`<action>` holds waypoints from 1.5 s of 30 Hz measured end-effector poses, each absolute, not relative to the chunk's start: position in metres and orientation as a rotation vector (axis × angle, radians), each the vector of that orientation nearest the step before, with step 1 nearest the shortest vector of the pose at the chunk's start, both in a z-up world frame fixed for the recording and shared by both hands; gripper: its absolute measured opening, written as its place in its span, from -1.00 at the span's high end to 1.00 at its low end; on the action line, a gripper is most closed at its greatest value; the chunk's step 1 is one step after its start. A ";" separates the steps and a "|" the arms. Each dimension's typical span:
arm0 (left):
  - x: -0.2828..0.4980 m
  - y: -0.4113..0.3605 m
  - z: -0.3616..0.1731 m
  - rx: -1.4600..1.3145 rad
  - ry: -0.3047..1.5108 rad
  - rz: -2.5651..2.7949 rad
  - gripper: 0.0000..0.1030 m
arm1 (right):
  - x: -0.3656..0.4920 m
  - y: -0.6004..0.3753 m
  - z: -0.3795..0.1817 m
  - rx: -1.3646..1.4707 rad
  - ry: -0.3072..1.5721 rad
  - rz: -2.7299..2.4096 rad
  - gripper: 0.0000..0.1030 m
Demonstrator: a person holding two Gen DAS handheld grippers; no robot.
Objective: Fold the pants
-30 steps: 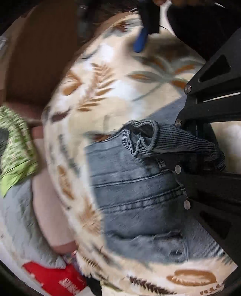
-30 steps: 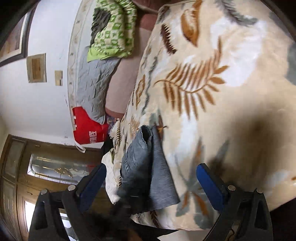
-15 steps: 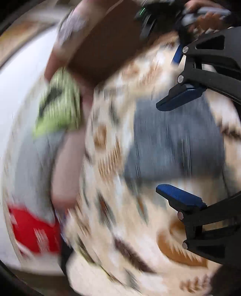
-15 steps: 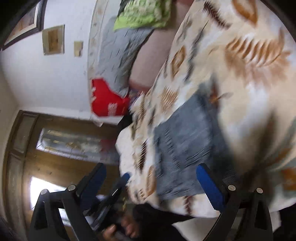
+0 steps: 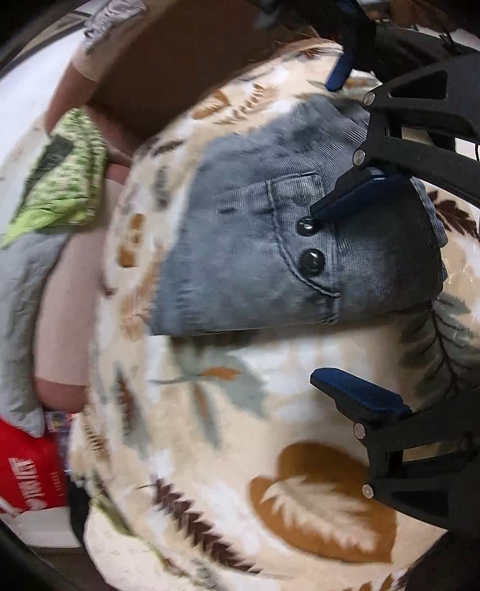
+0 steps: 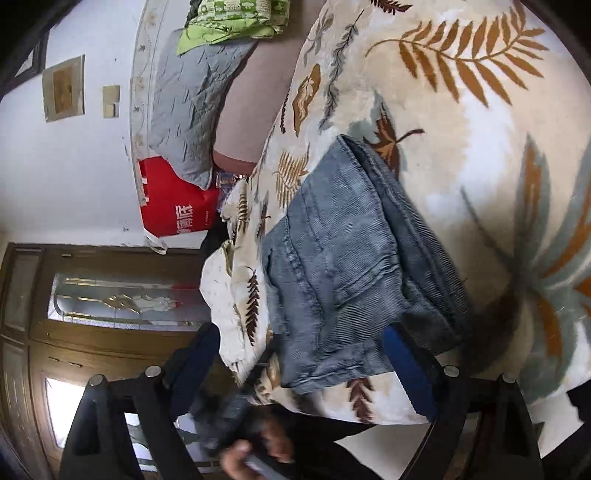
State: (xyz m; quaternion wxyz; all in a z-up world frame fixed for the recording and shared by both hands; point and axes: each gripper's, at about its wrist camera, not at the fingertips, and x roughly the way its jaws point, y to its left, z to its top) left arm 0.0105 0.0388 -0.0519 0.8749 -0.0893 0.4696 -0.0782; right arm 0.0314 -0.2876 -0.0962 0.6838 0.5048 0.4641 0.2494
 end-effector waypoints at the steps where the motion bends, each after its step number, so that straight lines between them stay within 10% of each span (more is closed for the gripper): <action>1: 0.011 0.039 -0.055 -0.186 0.977 -0.159 -0.59 | 0.033 -0.284 -0.098 1.128 1.056 0.555 -0.79; 9: 0.009 0.041 -0.057 -0.200 0.968 -0.171 -0.61 | 0.050 -0.280 -0.129 1.199 1.114 0.416 -0.72; 11: 0.010 0.042 -0.058 -0.210 0.971 -0.174 -0.61 | 0.054 -0.279 -0.124 1.175 1.105 0.406 -0.50; 13: 0.010 0.043 -0.059 -0.214 0.971 -0.175 -0.63 | 0.062 -0.276 -0.125 1.157 1.122 0.373 0.21; 18: 0.011 0.042 -0.060 -0.208 0.971 -0.166 -0.67 | 0.063 -0.278 -0.137 1.109 1.143 0.355 0.82; 27: 0.010 0.042 -0.058 -0.195 0.977 -0.160 -0.71 | 0.038 -0.259 -0.058 0.833 0.993 0.405 0.88; 45: 0.018 0.002 -0.063 -0.009 1.035 -0.095 -0.88 | 0.040 -0.274 -0.128 0.824 1.114 0.363 0.83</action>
